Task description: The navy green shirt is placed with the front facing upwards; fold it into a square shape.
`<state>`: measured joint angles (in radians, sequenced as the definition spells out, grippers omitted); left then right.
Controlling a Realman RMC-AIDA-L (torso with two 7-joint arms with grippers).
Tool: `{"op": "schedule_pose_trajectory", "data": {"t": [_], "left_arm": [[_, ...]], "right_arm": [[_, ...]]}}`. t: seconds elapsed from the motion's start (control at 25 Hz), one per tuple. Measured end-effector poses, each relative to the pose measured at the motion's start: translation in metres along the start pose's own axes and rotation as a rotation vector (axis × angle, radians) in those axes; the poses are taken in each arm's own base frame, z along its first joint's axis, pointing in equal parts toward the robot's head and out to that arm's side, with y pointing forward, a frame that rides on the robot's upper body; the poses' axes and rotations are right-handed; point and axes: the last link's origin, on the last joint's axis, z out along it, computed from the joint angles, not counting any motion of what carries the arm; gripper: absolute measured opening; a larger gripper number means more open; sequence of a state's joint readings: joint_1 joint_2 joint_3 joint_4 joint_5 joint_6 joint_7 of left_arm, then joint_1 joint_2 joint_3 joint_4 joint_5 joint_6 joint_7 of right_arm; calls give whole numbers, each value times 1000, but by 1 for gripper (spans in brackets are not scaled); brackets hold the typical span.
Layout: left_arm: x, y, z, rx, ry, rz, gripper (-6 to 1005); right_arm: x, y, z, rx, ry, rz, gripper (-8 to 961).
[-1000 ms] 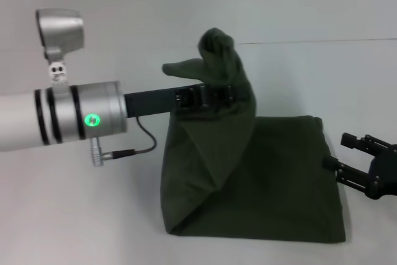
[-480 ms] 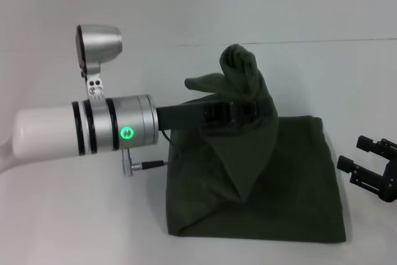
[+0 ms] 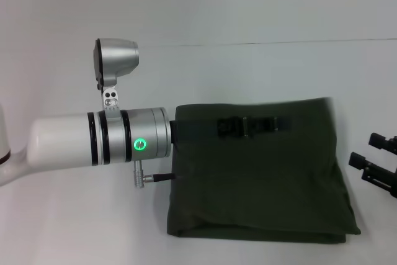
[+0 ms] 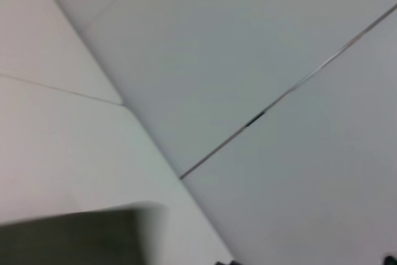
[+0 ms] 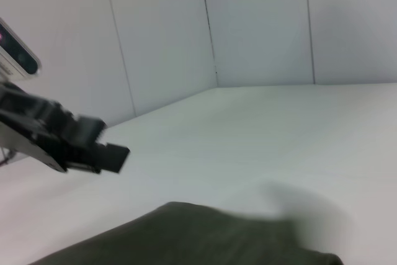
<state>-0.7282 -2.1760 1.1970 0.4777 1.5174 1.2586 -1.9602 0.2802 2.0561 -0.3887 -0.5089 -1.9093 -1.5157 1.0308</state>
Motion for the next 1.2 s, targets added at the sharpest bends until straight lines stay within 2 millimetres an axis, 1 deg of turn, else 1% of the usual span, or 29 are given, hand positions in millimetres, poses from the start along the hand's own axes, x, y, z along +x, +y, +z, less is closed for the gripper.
{"op": "schedule_pose_trajectory", "data": {"t": [0.12,0.32,0.44,0.52,0.64,0.84,0.88,1.04,1.2], "left_arm": [[1,5,0,-31,9,-7,335],[3,3,-2,-23,22,-9,528],[4,0,-6,-14,34,-12,733],[4,-1,-9,-7,38,-11,767],[4,-4,-13,3,51,-3,819],[3,-11,-25,24,101,-12,905],[3,-11,-25,25,105,-14,905],[1,-12,-28,28,112,-16,904],[0,-13,-29,29,115,-17,904]], "right_arm": [[-2,-4,-6,22,4,0,727],[-9,-10,-22,58,-28,-15,727],[-15,-5,-23,13,-46,-39,727],[-19,4,-16,-48,-41,-70,727],[-20,17,0,-155,-7,-101,727],[-14,34,28,-278,53,-106,728],[-12,36,32,-292,67,-105,728],[-1,40,39,-298,112,-85,728],[13,39,36,-258,158,-55,728]]}}
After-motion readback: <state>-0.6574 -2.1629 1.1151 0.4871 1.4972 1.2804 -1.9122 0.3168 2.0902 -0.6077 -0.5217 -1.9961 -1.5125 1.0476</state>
